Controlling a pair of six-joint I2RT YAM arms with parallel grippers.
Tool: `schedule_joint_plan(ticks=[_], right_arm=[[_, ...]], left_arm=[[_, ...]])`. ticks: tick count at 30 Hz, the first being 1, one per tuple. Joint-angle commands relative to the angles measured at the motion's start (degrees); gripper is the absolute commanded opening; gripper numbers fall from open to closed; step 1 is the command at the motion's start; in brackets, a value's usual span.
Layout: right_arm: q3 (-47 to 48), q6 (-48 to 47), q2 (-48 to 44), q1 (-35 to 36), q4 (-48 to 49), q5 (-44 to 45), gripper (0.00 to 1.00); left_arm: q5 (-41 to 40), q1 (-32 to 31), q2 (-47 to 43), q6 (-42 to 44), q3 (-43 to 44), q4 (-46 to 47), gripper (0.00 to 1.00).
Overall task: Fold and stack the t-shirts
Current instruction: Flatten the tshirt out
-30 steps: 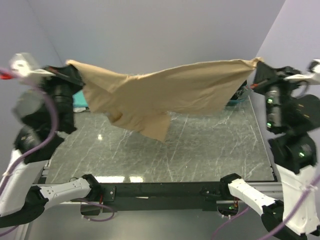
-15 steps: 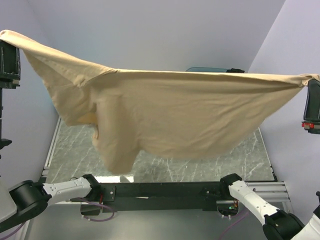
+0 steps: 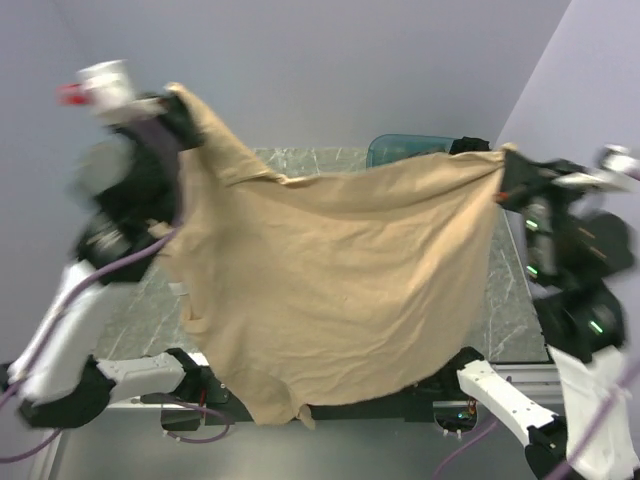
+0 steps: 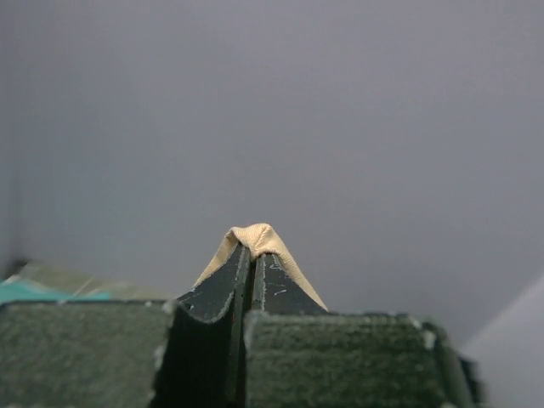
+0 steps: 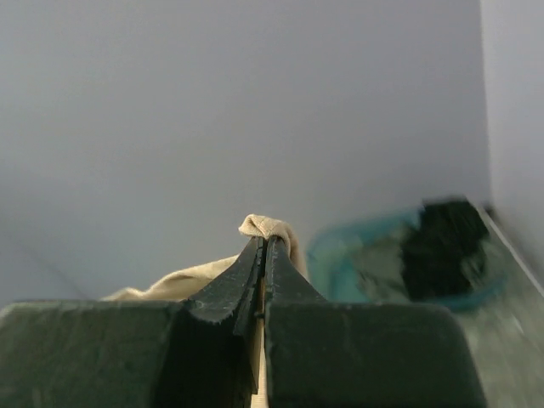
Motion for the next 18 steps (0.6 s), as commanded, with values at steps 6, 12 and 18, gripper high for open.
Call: schedule_joint_plan(ticks=[6,12,18], right_arm=[[-27.5,10.5,16.1,-5.4,12.5,5.0,0.00],[-30.3,12.8,35.4,-10.5,19.5,-4.5,0.00],[-22.2,10.9,50.2,-11.2,17.5,-5.2,0.00]], left_arm=[[15.0,16.6,22.9,-12.6,-18.1,5.9,0.01],[22.1,19.6,39.4,-15.8,-21.1,11.5,0.01],[21.8,21.2,50.3,-16.9,-14.7,8.9,0.01]])
